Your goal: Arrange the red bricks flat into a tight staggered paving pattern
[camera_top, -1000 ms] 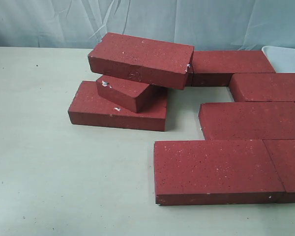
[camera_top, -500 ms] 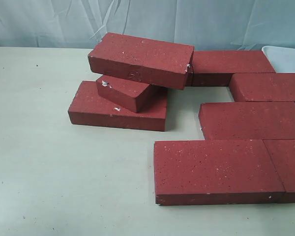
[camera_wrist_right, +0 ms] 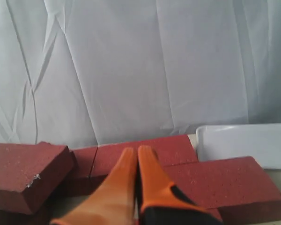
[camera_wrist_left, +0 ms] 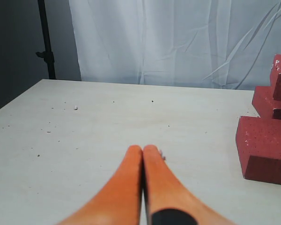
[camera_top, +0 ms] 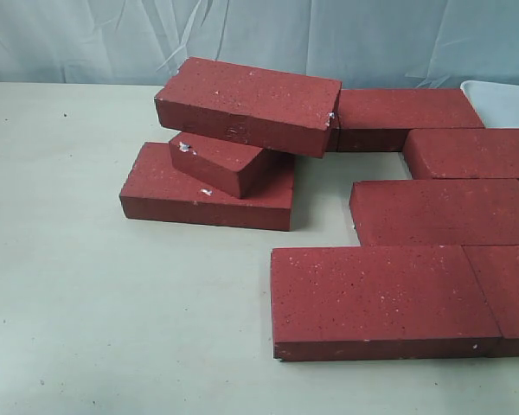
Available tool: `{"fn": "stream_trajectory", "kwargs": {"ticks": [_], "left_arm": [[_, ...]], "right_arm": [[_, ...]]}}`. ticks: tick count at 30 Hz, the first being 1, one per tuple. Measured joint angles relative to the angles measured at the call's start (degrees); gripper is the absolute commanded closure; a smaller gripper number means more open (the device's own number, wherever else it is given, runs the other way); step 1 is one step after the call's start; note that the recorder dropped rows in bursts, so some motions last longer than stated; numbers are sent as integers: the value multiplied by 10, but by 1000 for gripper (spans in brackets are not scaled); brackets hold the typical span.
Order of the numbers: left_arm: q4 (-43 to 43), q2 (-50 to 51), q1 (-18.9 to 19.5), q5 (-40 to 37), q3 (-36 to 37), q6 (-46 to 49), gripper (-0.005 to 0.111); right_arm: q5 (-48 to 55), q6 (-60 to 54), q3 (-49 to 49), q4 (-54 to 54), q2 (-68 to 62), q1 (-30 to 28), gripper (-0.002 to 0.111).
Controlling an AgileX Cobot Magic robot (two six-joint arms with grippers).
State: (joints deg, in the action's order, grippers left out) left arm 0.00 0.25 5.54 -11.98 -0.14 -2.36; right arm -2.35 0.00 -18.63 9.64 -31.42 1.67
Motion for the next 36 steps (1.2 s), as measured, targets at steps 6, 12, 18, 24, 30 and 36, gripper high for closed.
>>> {"fn": "stream_trajectory", "kwargs": {"ticks": [6,12,18,24,30,36], "left_arm": [[0,0,0,0,0,0,107],[0,0,0,0,0,0,107],[0,0,0,0,0,0,107],[0,0,0,0,0,0,107],[0,0,0,0,0,0,107],[0,0,0,0,0,0,107]], "right_arm": [[37,0,-80,0,-151,0,109],[95,0,-180,0,-289,0,109],[177,0,-294,0,-415,0,109],[285,0,-405,0,-516,10,109],[348,0,-508,-1,-610,45,109],[353,0,-546,2,-670,74,109]]}}
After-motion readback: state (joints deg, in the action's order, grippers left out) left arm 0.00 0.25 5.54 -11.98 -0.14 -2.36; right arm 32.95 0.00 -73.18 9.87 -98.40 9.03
